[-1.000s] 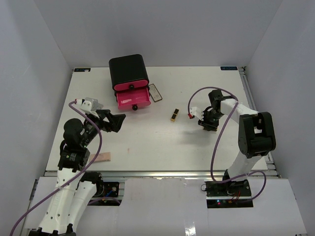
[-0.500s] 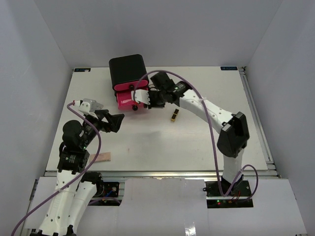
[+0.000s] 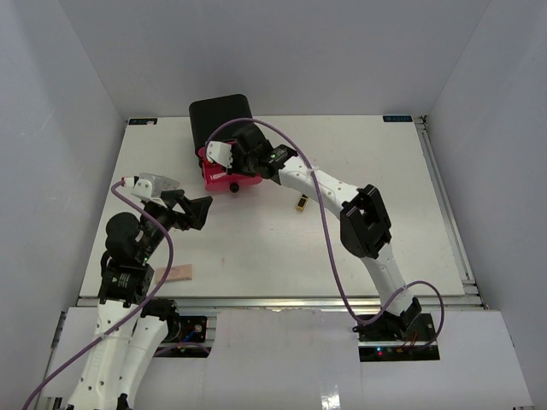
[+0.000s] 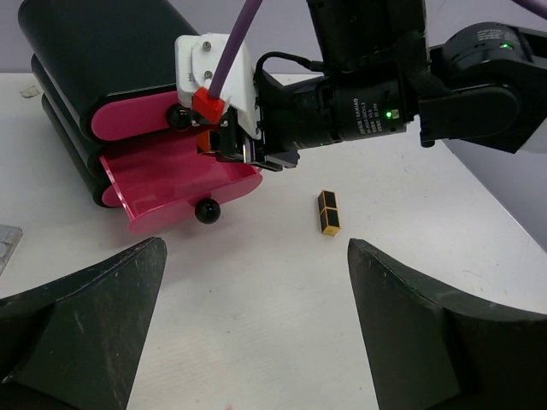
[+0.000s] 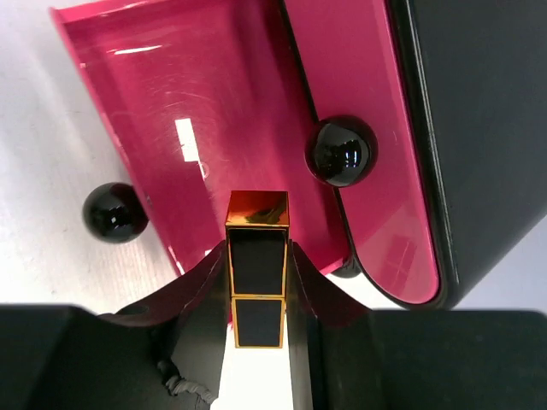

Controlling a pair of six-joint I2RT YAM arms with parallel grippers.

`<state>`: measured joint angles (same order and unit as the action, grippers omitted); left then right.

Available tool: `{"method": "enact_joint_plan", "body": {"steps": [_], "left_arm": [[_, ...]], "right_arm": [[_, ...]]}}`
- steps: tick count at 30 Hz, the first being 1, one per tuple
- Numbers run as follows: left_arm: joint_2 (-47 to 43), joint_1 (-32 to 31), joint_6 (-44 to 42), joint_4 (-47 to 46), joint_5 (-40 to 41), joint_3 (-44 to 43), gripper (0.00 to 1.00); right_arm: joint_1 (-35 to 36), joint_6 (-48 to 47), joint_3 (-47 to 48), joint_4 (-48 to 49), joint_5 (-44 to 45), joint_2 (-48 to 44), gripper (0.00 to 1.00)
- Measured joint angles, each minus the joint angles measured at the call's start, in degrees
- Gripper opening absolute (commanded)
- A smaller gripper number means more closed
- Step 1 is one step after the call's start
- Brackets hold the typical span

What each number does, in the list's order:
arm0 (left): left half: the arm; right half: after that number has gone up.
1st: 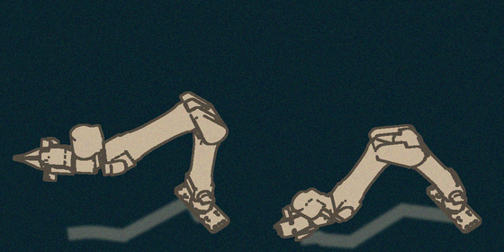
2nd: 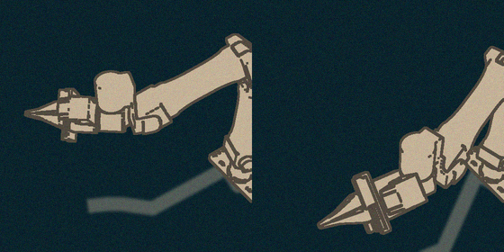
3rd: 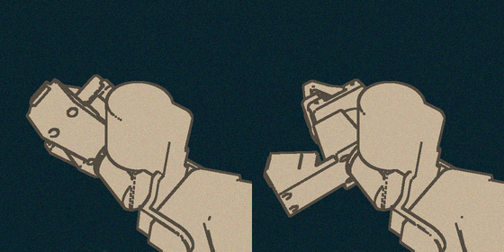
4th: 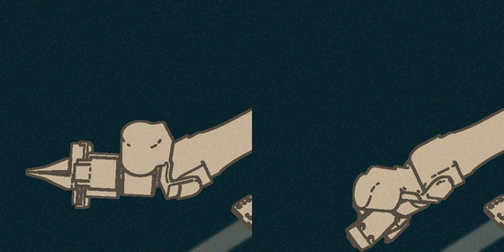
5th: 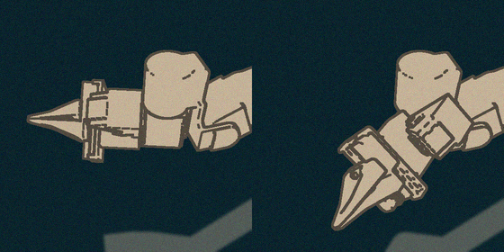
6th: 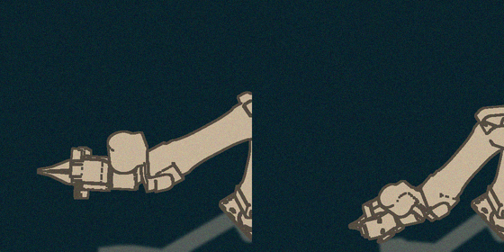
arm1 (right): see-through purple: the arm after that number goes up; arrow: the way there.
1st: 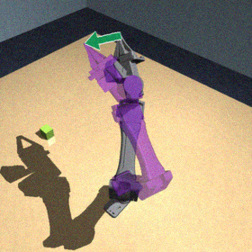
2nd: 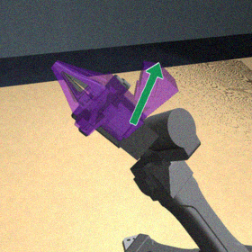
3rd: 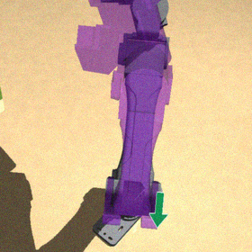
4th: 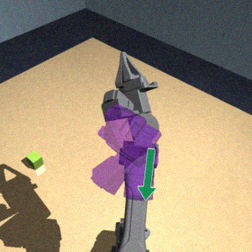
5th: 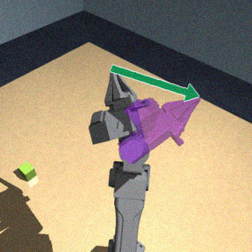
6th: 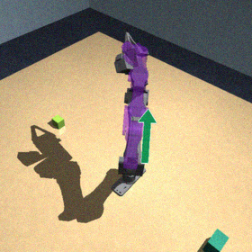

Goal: Organize the makeup

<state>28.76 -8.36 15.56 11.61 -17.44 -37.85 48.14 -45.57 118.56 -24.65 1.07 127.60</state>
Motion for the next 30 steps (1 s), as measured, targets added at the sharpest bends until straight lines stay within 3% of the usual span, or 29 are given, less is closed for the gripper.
{"method": "enact_joint_plan", "body": {"steps": [5, 14, 17, 21, 26, 30], "left_arm": [[0.00, 0.00, -0.05, -0.01, 0.10, 0.00, 0.98], [1.92, 0.00, 0.76, -2.57, -3.26, 1.70, 0.98], [6.15, 0.02, 1.78, -3.84, -6.95, 1.81, 0.94], [14.83, -0.56, 3.95, -5.26, -12.67, 1.75, 0.88], [28.40, -12.00, 6.77, -5.36, -11.15, -1.87, 0.89], [41.82, -26.73, 7.82, -3.36, -3.26, -12.55, 0.89]], "right_arm": [[0.00, 0.15, -0.49, 3.46, 1.49, 0.60, 0.63], [-0.34, 1.45, -11.50, 5.97, -0.10, -5.44, 0.68], [-2.21, 5.28, -17.76, 4.57, -6.51, -13.43, 0.69], [-12.99, 12.71, -29.49, 6.40, -24.21, -29.56, 0.71], [-31.56, 21.23, -55.53, 13.49, -38.55, -51.42, 0.92], [-39.67, 31.34, -72.72, 21.67, -45.89, -60.54, 0.94]]}}
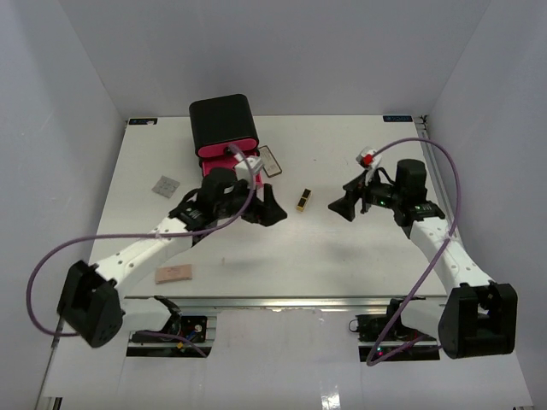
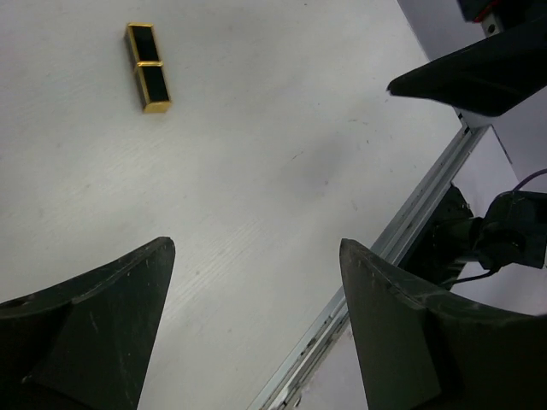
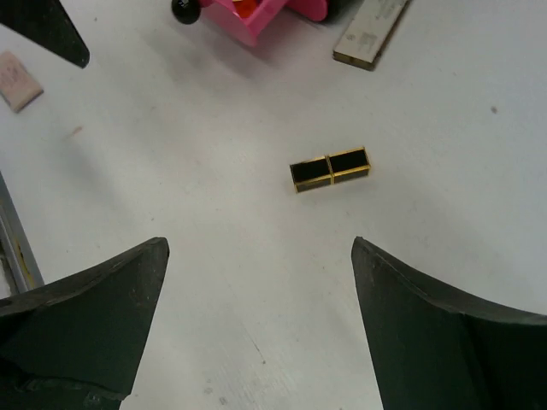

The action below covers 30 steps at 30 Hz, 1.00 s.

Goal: Organize the makeup

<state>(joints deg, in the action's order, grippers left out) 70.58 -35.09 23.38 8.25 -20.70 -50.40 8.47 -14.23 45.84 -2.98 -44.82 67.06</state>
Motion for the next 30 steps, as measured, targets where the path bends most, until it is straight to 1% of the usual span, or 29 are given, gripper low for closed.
{"method": "enact_joint_plan", "body": {"steps": [3, 6, 12, 15, 20, 22, 26, 29, 30], "left_arm": [[11.53, -6.15, -0.64, 1.19, 6.63, -10.32, 0.89], [23.51, -8.73, -2.22, 2.62, 13.67, -20.65, 0.89], [42.67, -9.79, -6.62, 8.83, 23.20, -38.42, 0.87], [48.79, -9.84, -7.98, 11.09, 25.94, -43.08, 0.84], [56.51, -9.85, -9.78, 15.32, 28.41, -49.94, 0.79], [58.71, -9.88, -10.34, 16.31, 29.17, -52.12, 0.74], [60.39, -9.91, -10.96, 17.66, 29.99, -53.20, 0.59], [60.48, -9.91, -11.26, 18.48, 30.18, -53.22, 0.46], [60.48, -9.92, -11.27, 18.50, 30.20, -53.22, 0.39]], "right_arm": [[-8.53, 6.26, -5.35, 3.69, -2.91, -1.59, 0.93], [-13.75, 9.85, -5.79, 7.19, -4.31, -1.76, 0.94], [-17.22, 10.00, -5.79, 9.65, -11.21, -2.58, 0.94], [-18.01, 9.34, -5.79, 9.66, -13.41, -2.61, 0.93], [-18.58, 8.29, -5.79, 9.61, -15.59, -2.62, 0.93], [-18.58, 7.92, -5.79, 9.63, -15.99, -2.64, 0.93], [-18.60, 7.60, -5.79, 9.63, -16.44, -2.64, 0.92], [-18.62, 7.54, -5.79, 9.63, -16.58, -2.64, 0.92], [-18.64, 7.52, -5.79, 9.63, -16.64, -2.64, 0.92]]}}
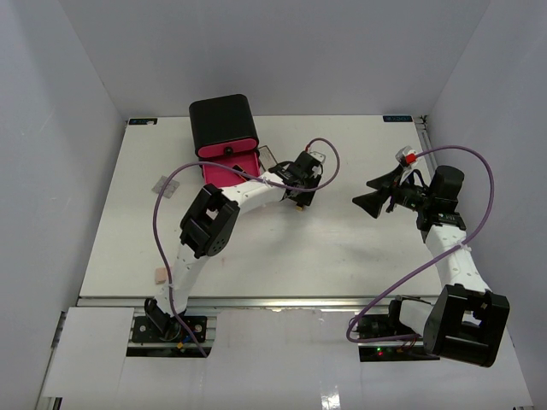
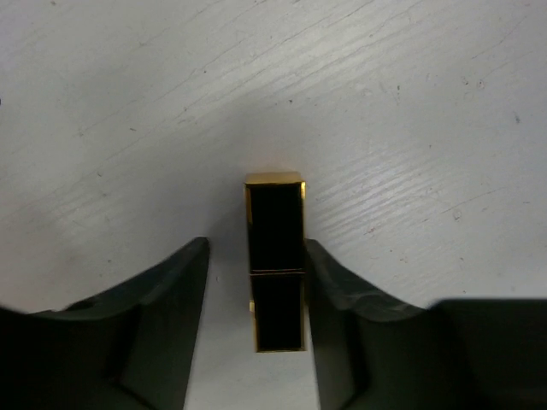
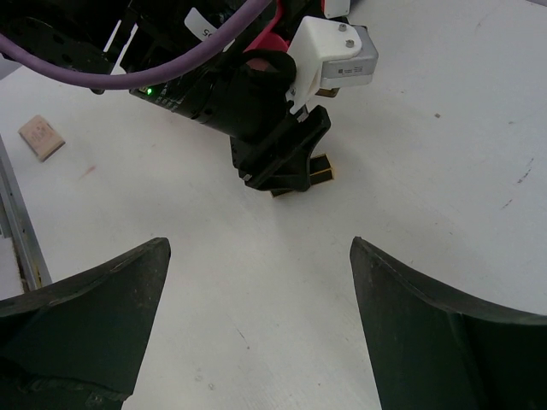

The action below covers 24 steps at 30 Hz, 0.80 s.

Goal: Organize the makeup

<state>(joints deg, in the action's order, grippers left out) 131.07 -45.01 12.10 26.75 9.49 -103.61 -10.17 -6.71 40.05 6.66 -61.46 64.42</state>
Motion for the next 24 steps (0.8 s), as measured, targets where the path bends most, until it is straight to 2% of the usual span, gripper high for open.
{"method": "enact_joint_plan", "body": {"steps": [1, 2, 4, 6, 9, 12, 16, 18, 22, 24], "left_arm": [[0.00, -0.01, -0.01, 0.03, 0.01, 0.00, 0.31], [0.00, -0.03, -0.01, 0.07, 0.01, 0.00, 0.30], [-0.06, -0.05, 0.09, 0.02, -0.06, 0.12, 0.17], [-0.47, -0.06, 0.07, -0.07, -0.34, 0.71, 0.10], [-2.06, -0.07, 0.41, -0.71, -0.98, 2.98, 0.04], [-7.02, -0.05, 1.62, -2.27, -2.20, 9.53, 0.03], [-21.13, 1.08, 5.28, -4.97, -5.82, 22.35, 0.02], [-31.02, 3.25, 8.66, -10.84, -9.32, 30.80, 0.01], [-51.30, 14.31, 16.48, -17.39, -15.14, 44.71, 0.00], [-57.14, 21.71, 20.61, -20.53, -16.35, 47.85, 0.00]], "right_arm": [[-0.01, -0.05, 0.00, 0.00, -0.04, 0.00, 0.92], [-0.01, -0.13, 0.00, 0.00, -0.07, 0.00, 0.92], [-0.01, -0.20, -0.02, 0.00, -0.11, 0.00, 0.92], [-0.01, -0.30, -0.02, 0.00, -0.19, 0.00, 0.92], [-0.01, -0.40, -0.04, 0.00, -0.20, 0.00, 0.92], [-0.09, -0.62, -0.11, -0.02, -0.23, 0.02, 0.91], [-0.39, -0.85, -0.11, -0.02, -0.24, 0.05, 0.92], [-0.50, -0.92, -0.12, 0.00, -0.38, 0.08, 0.91], [-0.64, -0.97, -0.16, 0.00, -0.64, 0.23, 0.91], [-0.64, -0.96, -0.19, 0.00, -0.73, 0.38, 0.91]]}}
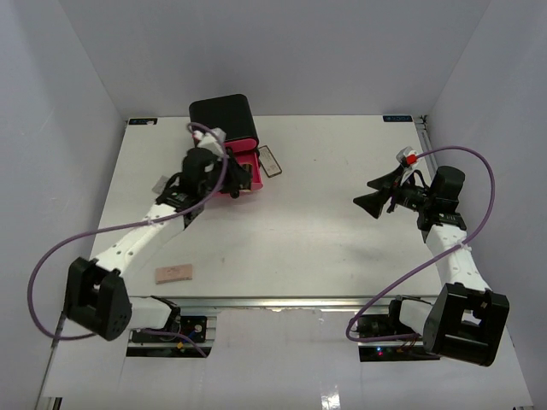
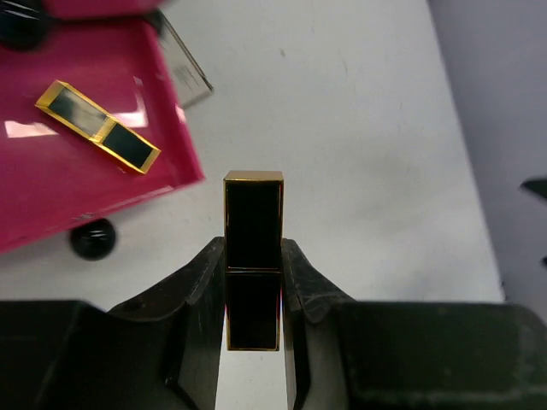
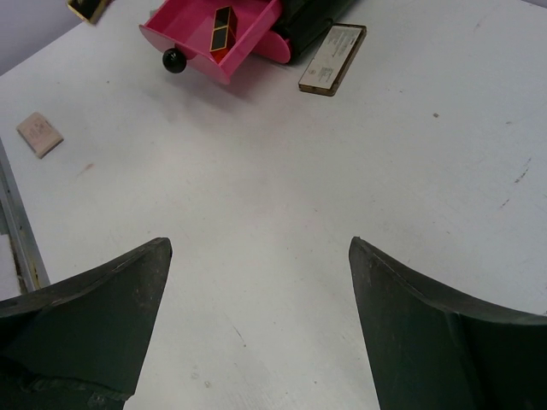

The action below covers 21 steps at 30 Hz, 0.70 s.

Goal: Organize the makeup

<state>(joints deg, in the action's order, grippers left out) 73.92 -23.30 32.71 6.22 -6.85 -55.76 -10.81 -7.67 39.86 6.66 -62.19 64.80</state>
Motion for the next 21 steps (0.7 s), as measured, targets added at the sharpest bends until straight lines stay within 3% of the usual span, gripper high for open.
{"method": "enact_joint_plan", "body": {"steps": [3, 7, 16, 18, 19, 21], "left_arm": [[-2.24, 7.83, 5.09, -1.54, -0.96, 1.28, 0.00], [2.50, 15.04, 11.07, -1.46, -2.88, 1.12, 0.00], [15.73, 17.98, 17.78, 3.07, -3.83, -4.05, 0.04], [16.64, 17.94, 18.55, 2.92, -4.00, -5.79, 0.08], [17.01, 17.94, 18.91, 2.65, -4.07, -6.60, 0.23], [17.40, 17.94, 19.41, 2.20, -4.26, -7.57, 0.35]], "right_arm": [[-0.02, 0.01, -0.08, 0.03, -0.13, 0.14, 0.91], [-0.02, 0.03, -0.36, 0.02, -0.09, 0.14, 0.91], [-0.04, 0.03, -0.36, 0.48, 0.09, 0.16, 0.91], [-0.04, 0.03, -0.36, 0.58, 0.09, 0.17, 0.91], [-0.04, 0.03, -0.36, 0.66, 0.09, 0.17, 0.91], [-0.04, 0.03, -0.36, 0.84, 0.09, 0.17, 0.91]]}}
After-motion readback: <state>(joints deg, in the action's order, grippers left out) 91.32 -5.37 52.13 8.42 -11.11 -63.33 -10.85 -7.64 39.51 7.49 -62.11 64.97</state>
